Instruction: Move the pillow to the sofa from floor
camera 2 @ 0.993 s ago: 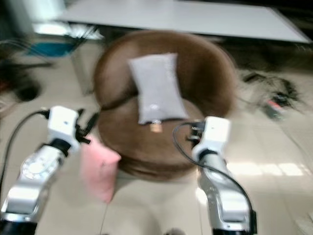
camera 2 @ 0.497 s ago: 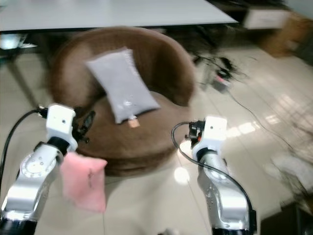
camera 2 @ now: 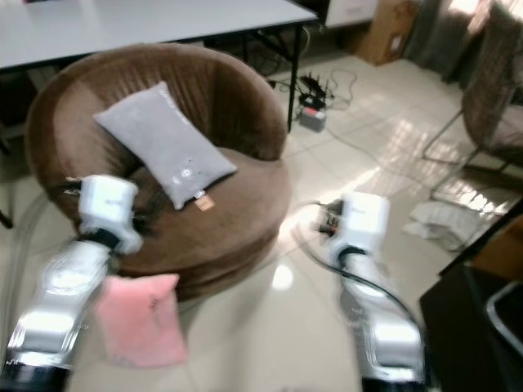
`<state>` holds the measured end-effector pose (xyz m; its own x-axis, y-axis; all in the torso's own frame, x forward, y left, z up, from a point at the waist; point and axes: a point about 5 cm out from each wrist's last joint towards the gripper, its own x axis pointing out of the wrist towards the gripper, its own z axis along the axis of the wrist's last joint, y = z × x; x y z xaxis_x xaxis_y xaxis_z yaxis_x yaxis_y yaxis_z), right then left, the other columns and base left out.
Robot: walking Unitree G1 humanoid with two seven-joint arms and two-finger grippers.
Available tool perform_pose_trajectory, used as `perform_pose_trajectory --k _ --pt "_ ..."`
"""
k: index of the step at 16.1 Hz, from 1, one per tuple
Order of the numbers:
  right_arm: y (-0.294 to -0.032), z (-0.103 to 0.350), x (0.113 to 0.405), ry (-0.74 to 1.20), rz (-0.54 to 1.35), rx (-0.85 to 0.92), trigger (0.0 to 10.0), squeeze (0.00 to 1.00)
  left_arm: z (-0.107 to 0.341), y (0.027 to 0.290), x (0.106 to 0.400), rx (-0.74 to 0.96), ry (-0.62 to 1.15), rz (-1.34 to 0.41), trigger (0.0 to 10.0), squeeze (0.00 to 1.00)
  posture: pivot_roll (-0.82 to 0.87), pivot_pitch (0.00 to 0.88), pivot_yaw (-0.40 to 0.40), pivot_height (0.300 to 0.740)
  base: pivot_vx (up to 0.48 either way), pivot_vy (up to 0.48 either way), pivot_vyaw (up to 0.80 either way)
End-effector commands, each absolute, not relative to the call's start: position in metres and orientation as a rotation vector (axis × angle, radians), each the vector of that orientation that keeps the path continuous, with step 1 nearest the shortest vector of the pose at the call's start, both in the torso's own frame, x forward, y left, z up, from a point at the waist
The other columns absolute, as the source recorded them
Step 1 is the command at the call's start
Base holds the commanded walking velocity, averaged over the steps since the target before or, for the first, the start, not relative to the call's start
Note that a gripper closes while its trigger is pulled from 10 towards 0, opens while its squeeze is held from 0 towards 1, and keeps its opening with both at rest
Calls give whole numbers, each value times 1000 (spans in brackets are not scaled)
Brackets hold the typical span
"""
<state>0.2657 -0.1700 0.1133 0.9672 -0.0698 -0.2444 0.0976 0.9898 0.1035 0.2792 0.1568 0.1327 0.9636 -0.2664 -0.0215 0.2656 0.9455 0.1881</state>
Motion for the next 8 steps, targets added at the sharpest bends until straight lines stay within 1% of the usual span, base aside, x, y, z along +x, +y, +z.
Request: perform_pose_trajectory --k 1,5,8 --pt "-164 118 268 223 -64 122 10000 0 136 165 280 211 -9 -244 10000 0 -17 22 0 740 0 371 0" --pt "-163 118 268 223 -63 122 10000 0 136 165 280 212 -10 -246 10000 0 -16 25 1 740 0 369 0" --pt "-162 116 269 231 -61 130 10000 0 137 165 280 215 -10 -249 10000 0 -13 28 4 740 0 372 -800"
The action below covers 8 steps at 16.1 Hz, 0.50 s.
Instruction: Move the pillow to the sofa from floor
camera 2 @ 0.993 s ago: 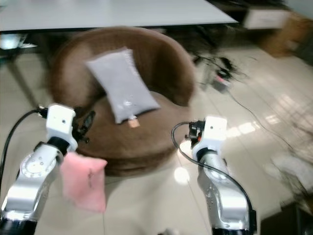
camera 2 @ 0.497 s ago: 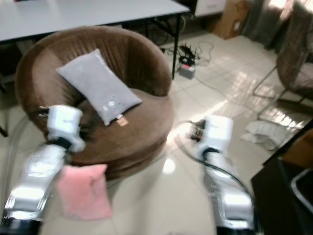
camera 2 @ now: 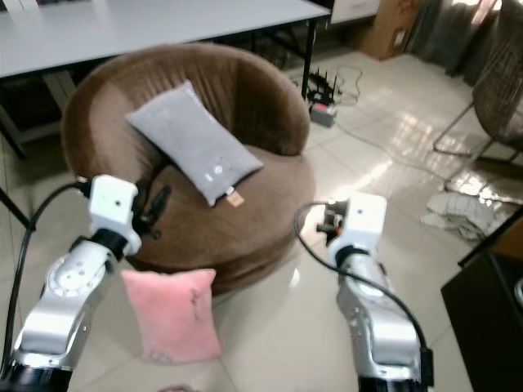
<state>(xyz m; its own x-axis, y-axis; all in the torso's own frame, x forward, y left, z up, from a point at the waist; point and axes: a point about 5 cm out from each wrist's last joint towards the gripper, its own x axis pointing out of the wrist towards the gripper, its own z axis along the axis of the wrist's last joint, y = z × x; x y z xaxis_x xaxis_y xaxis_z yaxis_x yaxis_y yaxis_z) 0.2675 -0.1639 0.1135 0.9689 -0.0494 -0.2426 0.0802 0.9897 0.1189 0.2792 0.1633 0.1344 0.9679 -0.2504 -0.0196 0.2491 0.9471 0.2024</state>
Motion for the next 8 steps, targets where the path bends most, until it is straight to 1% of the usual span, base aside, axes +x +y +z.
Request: perform_pose_trajectory --k 1,8 --pt "-162 116 269 232 -63 132 10000 0 137 165 281 215 -10 -249 10000 0 -13 29 6 740 0 371 -800" --pt "-163 115 268 232 -79 142 10000 0 137 163 283 219 -7 -262 10000 0 -14 34 18 740 0 370 -800"
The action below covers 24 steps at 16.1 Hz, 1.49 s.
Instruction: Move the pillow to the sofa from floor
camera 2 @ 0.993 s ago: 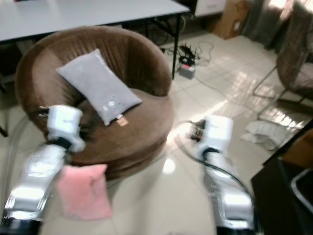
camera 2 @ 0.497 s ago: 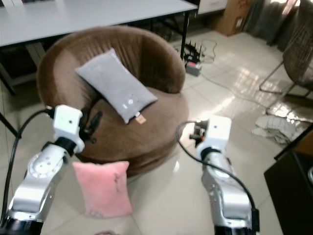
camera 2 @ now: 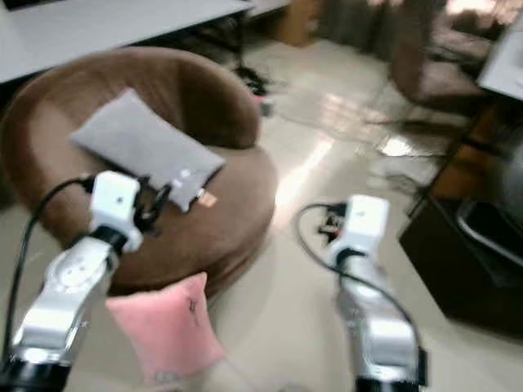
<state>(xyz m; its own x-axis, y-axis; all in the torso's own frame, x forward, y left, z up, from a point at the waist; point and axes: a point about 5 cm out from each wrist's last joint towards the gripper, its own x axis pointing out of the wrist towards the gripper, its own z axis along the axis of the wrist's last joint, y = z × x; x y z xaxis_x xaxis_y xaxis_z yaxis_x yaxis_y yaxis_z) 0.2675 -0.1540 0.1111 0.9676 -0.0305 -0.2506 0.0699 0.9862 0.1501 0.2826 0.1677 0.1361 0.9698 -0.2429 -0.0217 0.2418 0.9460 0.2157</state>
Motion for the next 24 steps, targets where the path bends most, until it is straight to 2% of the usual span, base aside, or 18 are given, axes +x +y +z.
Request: perform_pose_trajectory --k 1,6,15,24 --pt "-163 115 268 232 -79 143 10000 0 137 164 284 221 -7 -262 10000 0 -13 34 19 740 0 375 -800" --pt "-162 115 269 231 -78 144 10000 0 138 165 284 224 -7 -261 10000 0 -11 34 19 740 0 370 -800" --pt "-161 112 270 235 -72 128 10000 0 137 165 283 226 -4 -258 10000 0 -7 40 20 740 0 371 0" --pt "-168 109 259 248 -70 53 10000 0 134 158 286 218 1 -280 10000 0 -29 42 27 740 0 372 -800"
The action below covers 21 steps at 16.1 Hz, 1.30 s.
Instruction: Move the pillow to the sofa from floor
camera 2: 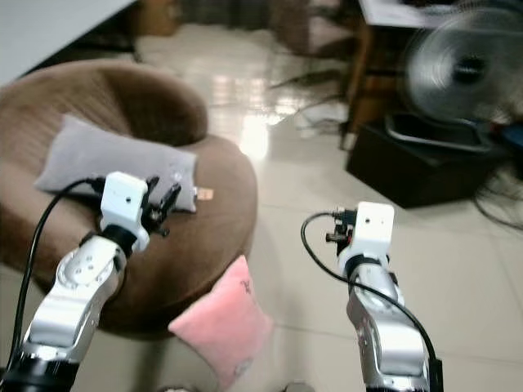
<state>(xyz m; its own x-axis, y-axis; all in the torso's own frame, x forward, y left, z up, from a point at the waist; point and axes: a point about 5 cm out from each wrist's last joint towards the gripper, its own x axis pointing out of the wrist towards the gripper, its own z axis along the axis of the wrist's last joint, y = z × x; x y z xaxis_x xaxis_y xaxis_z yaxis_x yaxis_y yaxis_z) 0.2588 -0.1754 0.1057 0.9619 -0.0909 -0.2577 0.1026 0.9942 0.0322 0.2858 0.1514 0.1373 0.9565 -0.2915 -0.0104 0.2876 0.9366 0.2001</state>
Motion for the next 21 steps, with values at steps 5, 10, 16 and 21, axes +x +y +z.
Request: perform_pose_trajectory --k 5,10,16,21 --pt "-160 106 258 261 -26 37 10000 0 132 155 285 203 -4 -269 10000 0 -26 38 -4 740 0 372 -800" --pt "-157 108 261 232 3 -38 10000 0 134 155 280 199 -39 -252 10000 0 -23 29 -5 740 0 -288 -480" --pt "-156 101 259 249 53 -129 10000 0 132 153 284 223 -39 -247 10000 0 -27 18 1 740 0 0 0" --pt "-156 97 258 254 50 -121 10000 0 130 154 283 194 -26 -241 10000 0 -25 14 3 686 0 0 0"
